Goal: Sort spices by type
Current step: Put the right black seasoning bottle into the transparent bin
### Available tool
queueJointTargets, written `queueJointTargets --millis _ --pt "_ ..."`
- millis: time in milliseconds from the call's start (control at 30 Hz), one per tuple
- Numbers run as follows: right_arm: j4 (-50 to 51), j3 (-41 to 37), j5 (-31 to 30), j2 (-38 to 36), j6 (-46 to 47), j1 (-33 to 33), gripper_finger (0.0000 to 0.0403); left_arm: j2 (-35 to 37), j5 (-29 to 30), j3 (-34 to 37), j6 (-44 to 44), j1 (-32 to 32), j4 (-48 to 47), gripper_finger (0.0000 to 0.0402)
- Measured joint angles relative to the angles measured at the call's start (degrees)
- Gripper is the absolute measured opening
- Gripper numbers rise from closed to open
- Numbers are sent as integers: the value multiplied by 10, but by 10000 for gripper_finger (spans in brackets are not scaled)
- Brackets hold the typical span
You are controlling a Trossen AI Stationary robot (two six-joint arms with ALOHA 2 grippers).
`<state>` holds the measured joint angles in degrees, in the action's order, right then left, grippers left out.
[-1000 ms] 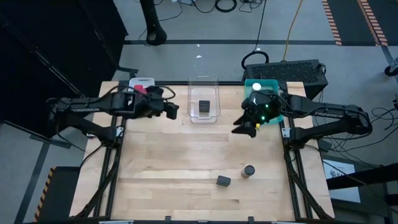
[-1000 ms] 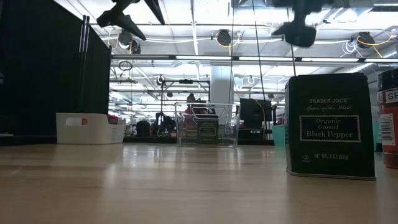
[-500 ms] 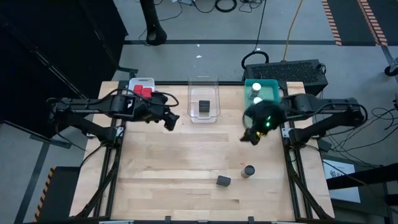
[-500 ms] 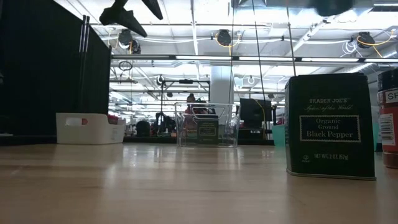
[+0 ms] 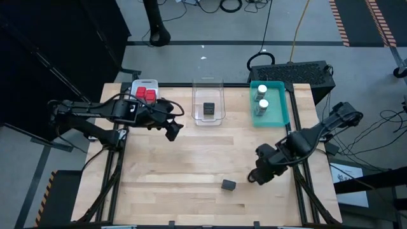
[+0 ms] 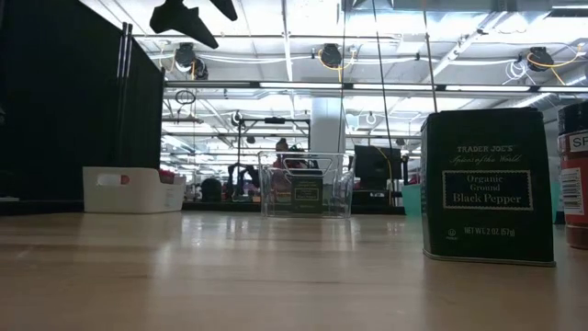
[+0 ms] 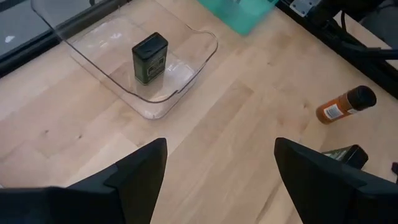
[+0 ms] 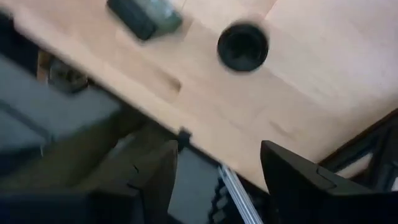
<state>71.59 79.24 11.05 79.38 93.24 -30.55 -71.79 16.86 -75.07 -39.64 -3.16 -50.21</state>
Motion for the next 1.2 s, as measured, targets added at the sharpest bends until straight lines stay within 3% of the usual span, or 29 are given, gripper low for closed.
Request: queueJointTargets --millis 167,533,900,1200 --pt "-1 0 -38 23 39 -1 219 0 7 0 25 0 3 302" --pt "-32 -51 -52 59 24 18 295 0 14 0 26 0 3 302" --pt "-186 -200 -31 30 55 39 297 0 23 0 26 0 3 302" --pt "-220 -247 -32 31 80 40 281 0 33 0 25 0 3 302"
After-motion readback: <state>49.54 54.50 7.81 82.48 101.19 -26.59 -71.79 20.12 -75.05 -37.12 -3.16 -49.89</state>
